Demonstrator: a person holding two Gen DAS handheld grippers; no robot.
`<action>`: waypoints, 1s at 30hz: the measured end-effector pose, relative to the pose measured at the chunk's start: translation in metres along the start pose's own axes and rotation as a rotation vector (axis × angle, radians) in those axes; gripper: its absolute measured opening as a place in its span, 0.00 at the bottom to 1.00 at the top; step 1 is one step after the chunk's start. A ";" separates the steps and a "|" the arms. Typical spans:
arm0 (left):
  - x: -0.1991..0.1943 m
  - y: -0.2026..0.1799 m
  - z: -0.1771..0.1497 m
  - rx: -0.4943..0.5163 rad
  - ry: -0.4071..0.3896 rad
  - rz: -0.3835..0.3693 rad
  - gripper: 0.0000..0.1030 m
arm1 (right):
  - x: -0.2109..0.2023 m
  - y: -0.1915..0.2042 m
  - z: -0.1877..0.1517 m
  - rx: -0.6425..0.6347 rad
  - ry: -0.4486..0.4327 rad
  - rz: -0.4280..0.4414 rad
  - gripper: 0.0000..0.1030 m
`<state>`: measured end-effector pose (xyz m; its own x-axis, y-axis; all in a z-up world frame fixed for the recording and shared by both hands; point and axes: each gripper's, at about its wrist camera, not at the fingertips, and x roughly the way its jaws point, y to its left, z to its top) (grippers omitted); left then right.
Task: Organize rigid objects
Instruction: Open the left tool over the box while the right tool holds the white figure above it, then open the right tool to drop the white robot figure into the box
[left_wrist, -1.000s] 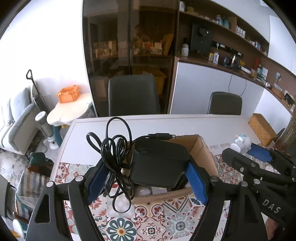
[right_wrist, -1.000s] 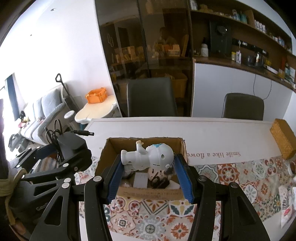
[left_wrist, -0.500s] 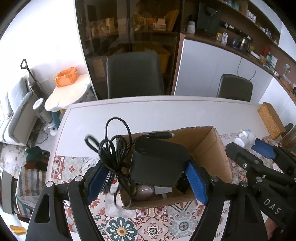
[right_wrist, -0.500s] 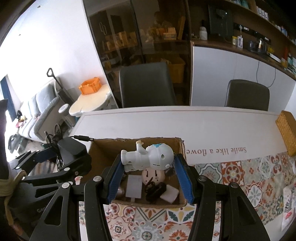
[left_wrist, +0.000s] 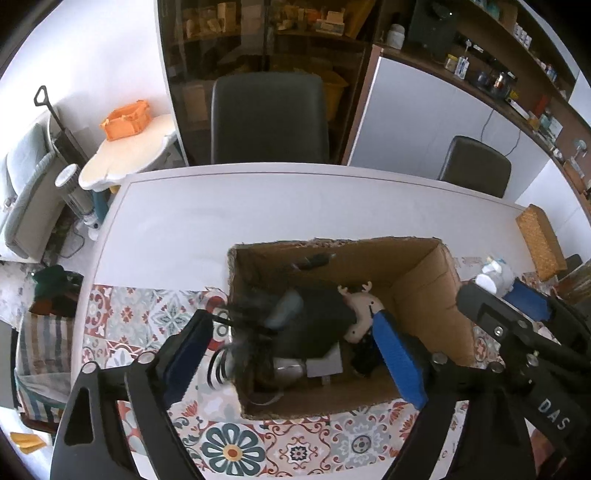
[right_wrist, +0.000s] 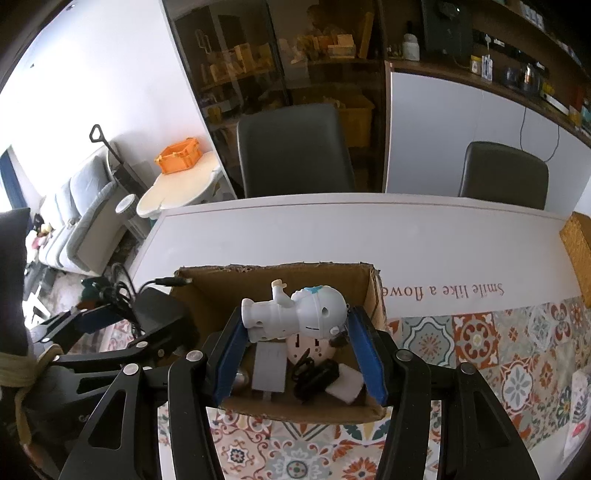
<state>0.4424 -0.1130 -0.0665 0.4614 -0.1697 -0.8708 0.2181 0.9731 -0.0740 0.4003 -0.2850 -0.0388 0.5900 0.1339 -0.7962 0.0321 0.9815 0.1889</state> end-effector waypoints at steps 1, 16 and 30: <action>0.001 -0.001 0.001 0.005 0.001 0.001 0.88 | 0.001 0.001 0.002 0.000 0.002 0.001 0.54; -0.029 0.010 -0.001 0.014 -0.090 0.159 0.97 | 0.001 0.010 0.006 -0.015 0.003 0.016 0.54; -0.052 0.065 -0.028 -0.106 -0.144 0.302 1.00 | 0.017 0.042 0.004 -0.025 0.050 0.004 0.80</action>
<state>0.4081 -0.0370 -0.0398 0.6101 0.1155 -0.7839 -0.0342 0.9922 0.1197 0.4153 -0.2417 -0.0418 0.5488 0.1440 -0.8234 0.0094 0.9839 0.1783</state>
